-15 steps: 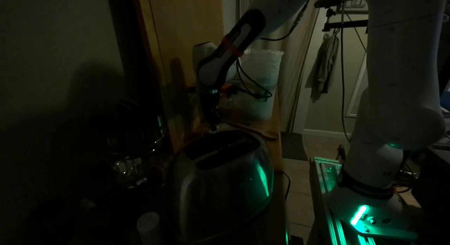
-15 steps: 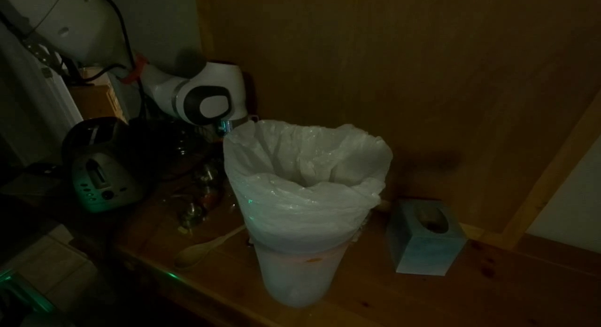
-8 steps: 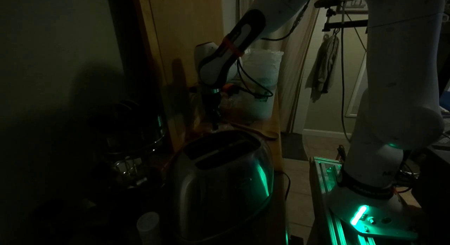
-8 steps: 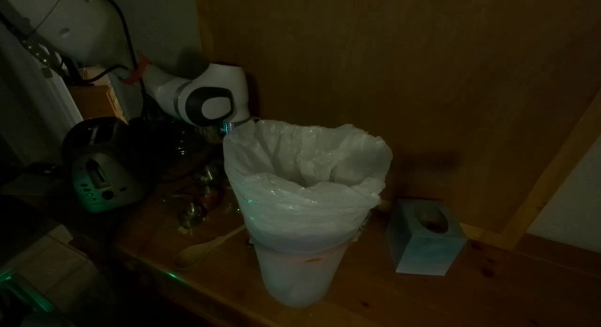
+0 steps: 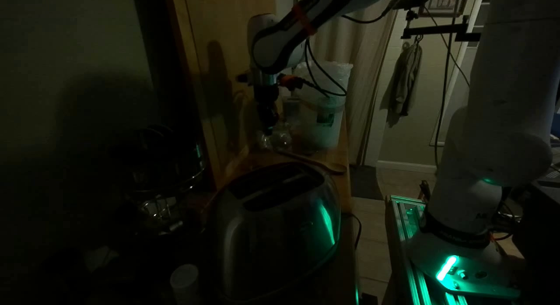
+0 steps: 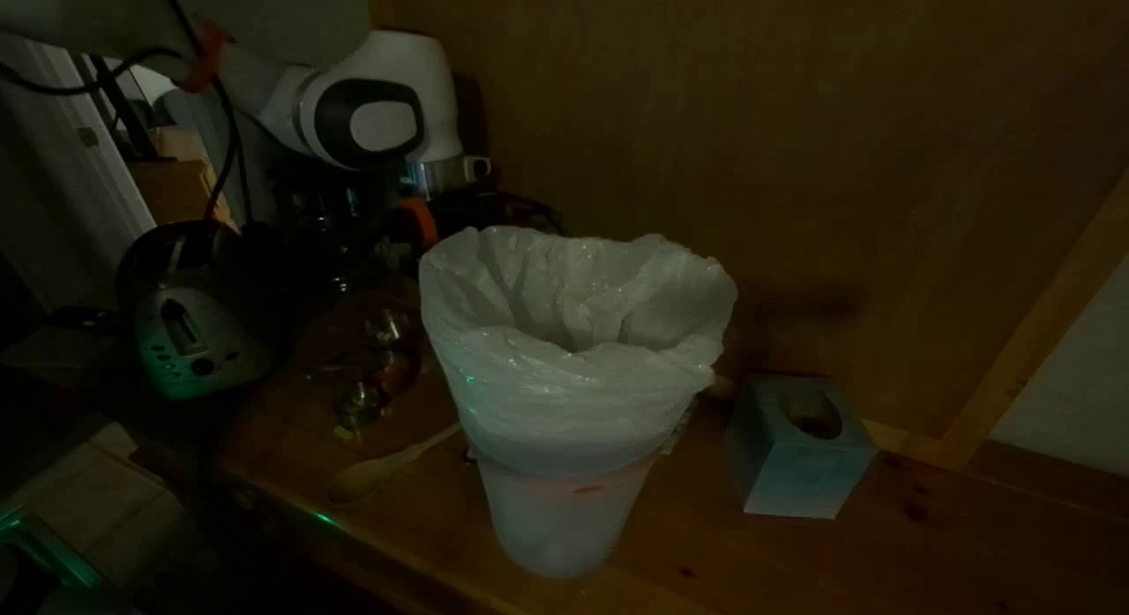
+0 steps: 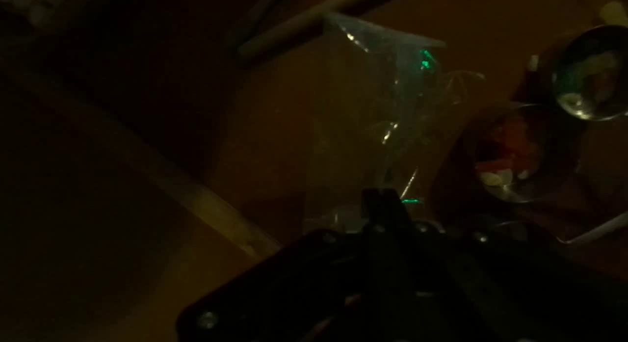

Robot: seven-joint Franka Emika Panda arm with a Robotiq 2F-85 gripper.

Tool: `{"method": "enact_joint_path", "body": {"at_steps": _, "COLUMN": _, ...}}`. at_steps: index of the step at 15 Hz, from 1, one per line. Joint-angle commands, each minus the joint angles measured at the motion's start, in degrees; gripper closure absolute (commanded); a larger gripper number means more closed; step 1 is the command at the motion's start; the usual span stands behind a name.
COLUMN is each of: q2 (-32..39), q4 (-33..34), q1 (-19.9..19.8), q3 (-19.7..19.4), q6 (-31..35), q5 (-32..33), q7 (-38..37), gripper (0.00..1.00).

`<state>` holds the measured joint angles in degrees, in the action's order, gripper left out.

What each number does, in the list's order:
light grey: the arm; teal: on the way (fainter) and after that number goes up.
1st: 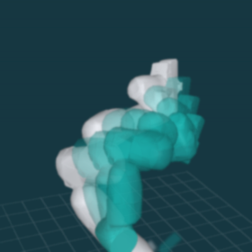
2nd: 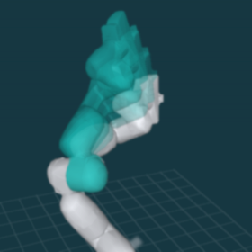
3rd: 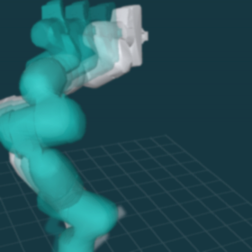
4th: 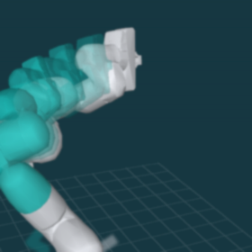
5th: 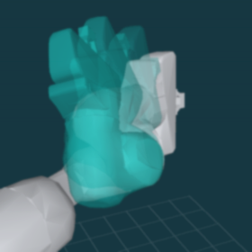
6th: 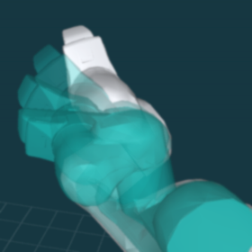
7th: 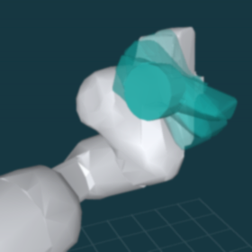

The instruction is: Throw the clear object into the bin

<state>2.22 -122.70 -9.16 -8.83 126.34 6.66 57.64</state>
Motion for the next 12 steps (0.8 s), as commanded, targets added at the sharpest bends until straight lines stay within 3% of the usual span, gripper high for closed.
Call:
{"method": "enact_joint_path", "body": {"at_steps": 1, "q2": -5.75, "q4": 2.84, "q1": 0.17, "q3": 0.07, "q6": -7.52, "q5": 1.11, "q7": -4.87, "gripper": 1.0}}
{"method": "enact_joint_path", "body": {"at_steps": 3, "q2": -7.6, "q4": 6.33, "q1": 0.14, "q3": -0.22, "q6": -11.65, "q5": 0.13, "q7": -7.17, "gripper": 1.0}}
{"method": "enact_joint_path", "body": {"at_steps": 4, "q2": -5.94, "q4": 3.83, "q1": 0.38, "q3": -0.39, "q6": -7.73, "q5": 0.12, "q7": -4.96, "gripper": 1.0}}
{"method": "enact_joint_path", "body": {"at_steps": 10, "q2": -6.37, "q4": 4.51, "q1": 0.26, "q3": -0.6, "q6": -8.18, "q5": -0.18, "q7": -4.96, "gripper": 1.0}}
{"method": "enact_joint_path", "body": {"at_steps": 12, "q2": -9.47, "q4": 5.4, "q1": -0.4, "q3": -1.39, "q6": -8.99, "q5": -0.01, "q7": -4.34, "gripper": 1.0}}
